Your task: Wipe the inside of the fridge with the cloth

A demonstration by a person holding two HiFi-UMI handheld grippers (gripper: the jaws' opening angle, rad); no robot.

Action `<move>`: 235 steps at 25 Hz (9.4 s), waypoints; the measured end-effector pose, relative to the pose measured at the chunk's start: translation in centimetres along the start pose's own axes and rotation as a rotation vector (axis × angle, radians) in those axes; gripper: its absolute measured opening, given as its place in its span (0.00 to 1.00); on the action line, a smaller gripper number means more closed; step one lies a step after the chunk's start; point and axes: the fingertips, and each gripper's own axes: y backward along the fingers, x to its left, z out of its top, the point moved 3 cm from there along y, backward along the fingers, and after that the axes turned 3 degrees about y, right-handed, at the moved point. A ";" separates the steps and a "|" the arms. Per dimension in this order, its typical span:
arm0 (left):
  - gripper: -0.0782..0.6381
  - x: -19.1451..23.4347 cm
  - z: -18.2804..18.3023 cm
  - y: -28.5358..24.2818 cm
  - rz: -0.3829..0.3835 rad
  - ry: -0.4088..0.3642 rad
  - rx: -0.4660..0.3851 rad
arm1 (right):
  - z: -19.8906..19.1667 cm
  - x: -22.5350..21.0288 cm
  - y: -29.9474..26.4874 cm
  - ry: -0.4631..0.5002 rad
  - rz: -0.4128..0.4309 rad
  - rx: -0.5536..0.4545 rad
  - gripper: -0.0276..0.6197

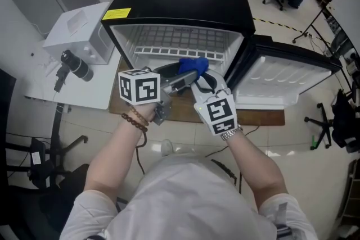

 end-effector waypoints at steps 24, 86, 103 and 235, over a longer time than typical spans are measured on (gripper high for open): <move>0.26 -1.7 1.4 -3.0 0.053 -0.129 -0.097 | -1.9 -3.4 2.4 -0.068 -0.110 0.065 0.23; 0.26 4.3 9.2 -17.3 0.329 -0.340 -0.313 | -1.6 -7.4 6.4 -0.078 -0.162 0.078 0.05; 0.26 6.0 11.1 -18.9 0.444 -0.392 -0.378 | -1.7 -7.8 6.7 -0.094 -0.143 0.073 0.05; 0.30 20.9 1.1 13.0 0.735 -0.475 -0.195 | -11.8 8.6 -27.1 -0.015 -0.032 0.113 0.15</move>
